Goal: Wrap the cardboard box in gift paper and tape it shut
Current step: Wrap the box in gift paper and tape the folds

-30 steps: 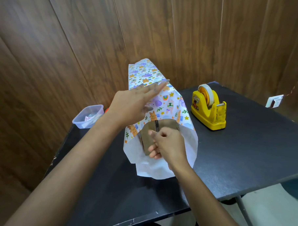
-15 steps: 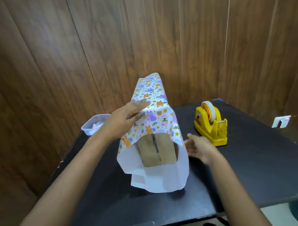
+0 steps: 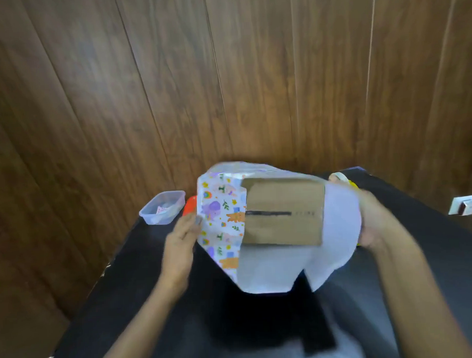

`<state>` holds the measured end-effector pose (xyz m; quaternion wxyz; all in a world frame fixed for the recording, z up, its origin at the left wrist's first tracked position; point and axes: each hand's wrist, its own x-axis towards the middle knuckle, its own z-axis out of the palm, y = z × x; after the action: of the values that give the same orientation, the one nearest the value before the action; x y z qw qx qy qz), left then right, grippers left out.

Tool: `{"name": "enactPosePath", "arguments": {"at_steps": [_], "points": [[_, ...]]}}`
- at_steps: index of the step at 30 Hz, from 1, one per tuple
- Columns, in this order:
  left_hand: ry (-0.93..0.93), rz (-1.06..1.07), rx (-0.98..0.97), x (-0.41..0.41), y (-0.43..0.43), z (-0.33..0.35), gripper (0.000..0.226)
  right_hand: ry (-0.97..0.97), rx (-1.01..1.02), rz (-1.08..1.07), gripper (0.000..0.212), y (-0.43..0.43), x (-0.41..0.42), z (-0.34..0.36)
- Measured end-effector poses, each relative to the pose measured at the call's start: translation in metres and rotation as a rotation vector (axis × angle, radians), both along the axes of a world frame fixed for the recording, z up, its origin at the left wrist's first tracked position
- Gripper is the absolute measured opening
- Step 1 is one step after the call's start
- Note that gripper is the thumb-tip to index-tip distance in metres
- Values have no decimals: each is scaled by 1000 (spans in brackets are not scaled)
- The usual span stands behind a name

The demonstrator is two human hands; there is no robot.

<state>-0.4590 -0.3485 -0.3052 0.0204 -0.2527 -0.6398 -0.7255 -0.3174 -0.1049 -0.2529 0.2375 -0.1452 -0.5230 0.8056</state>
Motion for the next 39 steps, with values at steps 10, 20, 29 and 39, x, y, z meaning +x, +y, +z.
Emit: {"name": "enactPosePath", "arguments": {"at_steps": [10,20,29,39], "points": [[-713,-248,295,54,59,-53,25,-211,687,170,49,-1,-41,90],[-516,-428,-859,26,-18,-10,23,-266,1066,282,33,-25,-70,56],[533,283,-846,6,26,115,31,-373,1454,349,38,-28,-80,74],[818,-46,-1215,-32,47,98,50,-367,1526,429,60,-5,-86,70]]}}
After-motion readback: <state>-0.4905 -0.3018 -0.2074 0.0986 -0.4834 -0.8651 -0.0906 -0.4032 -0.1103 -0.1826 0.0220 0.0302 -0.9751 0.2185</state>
